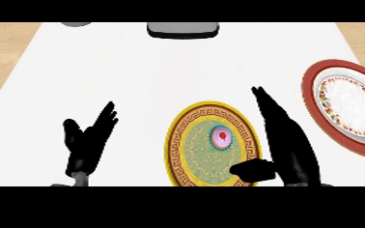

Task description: Pick the cupcake from the plate and place it in the plate

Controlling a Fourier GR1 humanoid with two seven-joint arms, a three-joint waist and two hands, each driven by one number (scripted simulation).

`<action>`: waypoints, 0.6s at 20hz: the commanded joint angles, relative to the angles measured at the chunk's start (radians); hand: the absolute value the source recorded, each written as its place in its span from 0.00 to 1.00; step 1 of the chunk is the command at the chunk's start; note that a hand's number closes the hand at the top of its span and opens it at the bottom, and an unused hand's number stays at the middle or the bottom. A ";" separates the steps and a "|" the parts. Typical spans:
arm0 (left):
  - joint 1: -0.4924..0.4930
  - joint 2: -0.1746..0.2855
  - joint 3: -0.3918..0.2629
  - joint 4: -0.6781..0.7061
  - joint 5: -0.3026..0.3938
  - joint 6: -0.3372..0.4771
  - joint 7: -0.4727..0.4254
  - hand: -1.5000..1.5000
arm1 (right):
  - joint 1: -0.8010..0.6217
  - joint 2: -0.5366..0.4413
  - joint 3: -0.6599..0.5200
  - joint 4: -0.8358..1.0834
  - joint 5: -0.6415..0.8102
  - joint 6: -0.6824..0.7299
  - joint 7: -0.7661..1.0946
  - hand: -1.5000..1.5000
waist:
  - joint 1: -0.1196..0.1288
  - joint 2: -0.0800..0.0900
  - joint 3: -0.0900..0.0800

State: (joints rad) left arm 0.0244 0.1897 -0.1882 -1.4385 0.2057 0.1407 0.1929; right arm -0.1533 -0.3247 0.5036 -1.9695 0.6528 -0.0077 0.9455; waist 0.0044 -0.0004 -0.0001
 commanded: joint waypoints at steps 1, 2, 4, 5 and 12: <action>-0.007 -0.032 -0.013 -0.025 -0.039 0.034 0.032 0.50 | -0.035 0.118 0.038 0.095 0.040 0.016 0.029 0.00 | 0.000 0.000 0.000; -0.014 0.009 0.051 0.043 0.008 -0.043 -0.009 0.50 | 0.003 0.091 0.022 0.064 0.023 0.048 0.011 0.00 | -0.003 0.000 0.000; 0.052 -0.016 0.007 -0.045 -0.031 -0.004 0.007 0.50 | 0.044 0.120 0.057 0.030 0.047 0.051 0.030 0.00 | -0.002 -0.001 0.000; 0.008 -0.022 0.027 -0.056 -0.008 -0.020 0.061 0.50 | 0.021 0.156 0.032 0.108 0.074 0.008 -0.029 0.00 | -0.002 0.000 0.000; -0.023 -0.064 0.039 0.039 -0.077 -0.011 -0.002 0.50 | 0.044 0.176 0.022 0.148 0.159 0.049 -0.049 0.00 | -0.005 0.000 0.000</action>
State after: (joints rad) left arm 0.0062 0.1446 -0.1500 -1.4260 0.1562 0.1280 0.2094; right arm -0.1424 -0.1470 0.5283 -1.8520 0.7660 0.0372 0.9283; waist 0.0017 -0.0010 0.0005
